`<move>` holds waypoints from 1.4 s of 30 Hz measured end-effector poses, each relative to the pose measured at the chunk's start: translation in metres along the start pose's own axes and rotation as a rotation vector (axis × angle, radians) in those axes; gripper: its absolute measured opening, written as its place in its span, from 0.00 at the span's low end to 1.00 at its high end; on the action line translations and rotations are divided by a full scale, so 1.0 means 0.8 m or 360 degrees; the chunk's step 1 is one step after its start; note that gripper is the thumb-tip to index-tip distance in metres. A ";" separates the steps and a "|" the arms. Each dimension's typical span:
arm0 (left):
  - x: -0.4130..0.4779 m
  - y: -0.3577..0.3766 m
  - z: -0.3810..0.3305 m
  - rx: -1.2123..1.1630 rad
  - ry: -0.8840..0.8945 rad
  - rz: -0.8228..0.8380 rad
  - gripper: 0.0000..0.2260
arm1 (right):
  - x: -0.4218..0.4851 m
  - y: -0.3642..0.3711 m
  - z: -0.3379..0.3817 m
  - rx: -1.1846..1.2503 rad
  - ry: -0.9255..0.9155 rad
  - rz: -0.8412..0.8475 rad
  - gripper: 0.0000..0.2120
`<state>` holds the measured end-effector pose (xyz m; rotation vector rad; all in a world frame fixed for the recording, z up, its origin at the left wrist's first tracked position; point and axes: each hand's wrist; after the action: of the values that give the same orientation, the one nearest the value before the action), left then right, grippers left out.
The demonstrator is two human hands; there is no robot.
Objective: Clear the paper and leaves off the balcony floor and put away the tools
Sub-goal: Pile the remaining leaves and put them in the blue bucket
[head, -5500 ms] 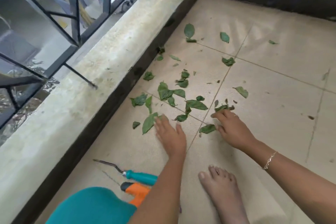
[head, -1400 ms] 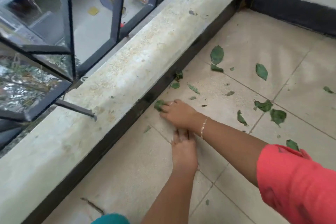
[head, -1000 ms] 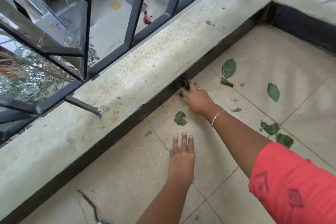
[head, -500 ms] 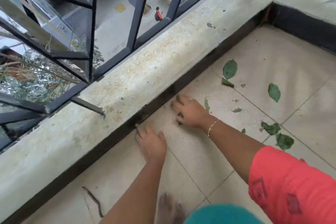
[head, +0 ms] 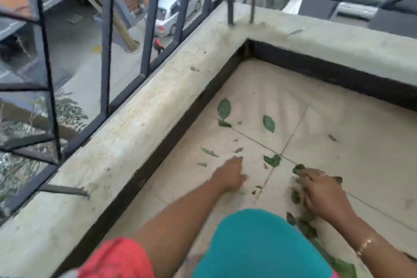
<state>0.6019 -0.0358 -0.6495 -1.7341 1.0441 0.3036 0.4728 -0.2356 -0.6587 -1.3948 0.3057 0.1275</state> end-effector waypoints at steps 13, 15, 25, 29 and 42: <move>0.003 -0.031 0.091 0.0379 -0.0511 0.0050 0.26 | 0.190 -0.035 0.156 -0.0552 -0.0927 0.0328 0.18; 0.007 0.000 0.092 0.0340 -0.0585 0.0022 0.34 | 0.193 -0.015 0.163 -0.0625 -0.1054 0.0394 0.20; 0.065 -0.016 0.079 -0.0019 -0.0041 -0.0257 0.37 | 0.221 -0.033 0.109 -0.0375 -0.0632 0.0168 0.21; 0.101 -0.050 0.084 0.0057 -0.0107 -0.0322 0.42 | 0.288 -0.039 0.123 -0.0332 -0.0546 0.0203 0.31; 0.060 -0.005 0.076 0.0136 0.0240 -0.0015 0.41 | 0.103 -0.025 -0.009 -0.0455 -0.0267 0.0666 0.27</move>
<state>0.6498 -0.0067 -0.7034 -1.7045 1.1404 0.1219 0.5556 -0.2538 -0.6639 -1.5746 0.4491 0.6508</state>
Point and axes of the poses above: each hand's wrist, its own x-axis towards the middle knuckle, its own y-axis out of the palm, z = x × y
